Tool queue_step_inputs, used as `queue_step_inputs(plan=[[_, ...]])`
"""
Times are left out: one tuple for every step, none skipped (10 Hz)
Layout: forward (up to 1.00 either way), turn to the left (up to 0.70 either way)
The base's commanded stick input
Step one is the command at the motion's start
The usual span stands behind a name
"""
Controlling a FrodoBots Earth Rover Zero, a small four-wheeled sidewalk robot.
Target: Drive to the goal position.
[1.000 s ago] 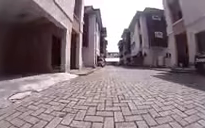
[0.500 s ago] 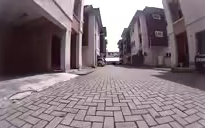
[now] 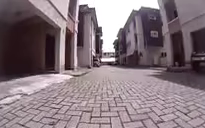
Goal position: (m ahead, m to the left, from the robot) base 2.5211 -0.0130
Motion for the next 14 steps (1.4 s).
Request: queue_step_inputs(plan=[[0.5,0.0],[0.5,0.0],[0.5,0.0],[0.5,0.0],[0.5,0.0],[0.5,0.0],[0.5,0.0],[0.5,0.0],[0.5,0.0],[0.5,0.0],[0.5,0.0],[0.5,0.0],[0.5,0.13],[0.5,0.29]])
